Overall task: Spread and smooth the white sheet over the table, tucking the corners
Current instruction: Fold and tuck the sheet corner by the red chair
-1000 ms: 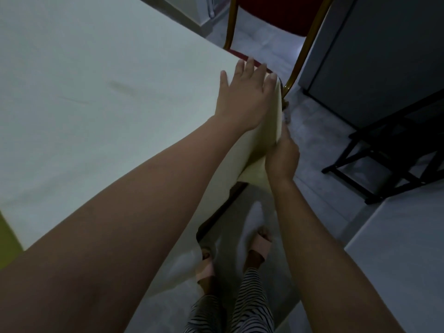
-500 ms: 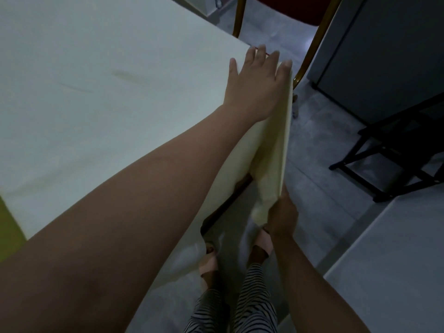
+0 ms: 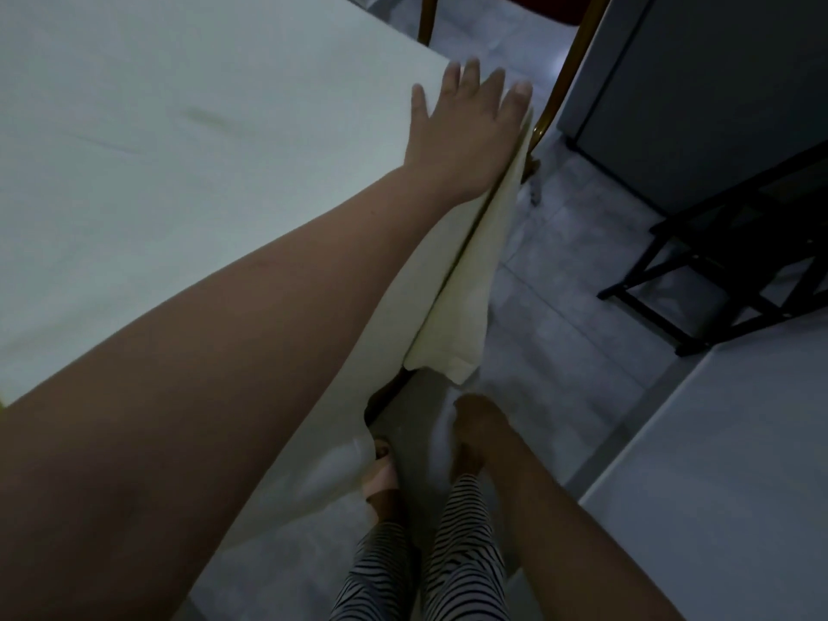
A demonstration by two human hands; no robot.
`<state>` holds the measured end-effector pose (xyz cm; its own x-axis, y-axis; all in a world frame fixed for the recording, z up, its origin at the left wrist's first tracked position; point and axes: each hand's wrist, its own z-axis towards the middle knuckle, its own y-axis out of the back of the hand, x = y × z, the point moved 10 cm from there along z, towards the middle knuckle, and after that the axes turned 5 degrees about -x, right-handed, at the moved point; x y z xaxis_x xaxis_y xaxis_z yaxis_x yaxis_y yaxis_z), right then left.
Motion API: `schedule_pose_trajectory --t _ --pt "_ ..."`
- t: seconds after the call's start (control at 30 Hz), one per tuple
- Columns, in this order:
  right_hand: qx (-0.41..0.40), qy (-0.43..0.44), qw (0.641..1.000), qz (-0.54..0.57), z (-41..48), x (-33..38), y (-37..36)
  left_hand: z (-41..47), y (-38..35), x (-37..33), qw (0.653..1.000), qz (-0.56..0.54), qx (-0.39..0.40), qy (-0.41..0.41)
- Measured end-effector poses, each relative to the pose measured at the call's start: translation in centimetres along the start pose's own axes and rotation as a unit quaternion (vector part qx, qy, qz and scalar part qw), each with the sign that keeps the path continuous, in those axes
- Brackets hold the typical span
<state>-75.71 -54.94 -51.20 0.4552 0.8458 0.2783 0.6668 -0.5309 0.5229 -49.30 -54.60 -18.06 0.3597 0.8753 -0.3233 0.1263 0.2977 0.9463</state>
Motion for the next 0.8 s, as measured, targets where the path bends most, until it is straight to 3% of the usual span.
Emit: schedule_pose_trajectory --t 0.03,0.13,0.23,0.3,0.4,0.6,0.8 --pt "-0.020 0.006 1.000 0.016 -0.5 0.4 2.7 0.0 0.3 0.1 1.000 -0.010 0.004 -0.003" --pt "-0.215 0.019 0.965 0.146 -2.7 1.5 16.1 -1.0 1.5 0.6 0.994 -0.110 -0.003 0.022" --pt "-0.439 0.071 0.835 0.324 -8.3 4.0 28.6 -3.3 2.3 1.5 0.981 -0.189 -0.020 0.049" --pt "-0.461 0.150 0.782 0.390 -11.2 7.8 32.7 -5.1 2.7 2.5 0.982 -0.179 -0.022 0.052" --pt "-0.430 0.168 0.810 0.361 -11.5 11.4 32.6 -7.6 3.8 5.0 0.984 -0.165 -0.031 0.063" --pt "-0.322 0.061 0.913 0.244 -9.0 8.9 22.7 -13.1 5.5 10.0 0.984 -0.140 -0.073 0.078" --pt "-0.259 0.097 0.931 0.236 -13.3 9.4 9.4 -20.4 5.5 12.2 0.991 -0.104 -0.043 0.075"
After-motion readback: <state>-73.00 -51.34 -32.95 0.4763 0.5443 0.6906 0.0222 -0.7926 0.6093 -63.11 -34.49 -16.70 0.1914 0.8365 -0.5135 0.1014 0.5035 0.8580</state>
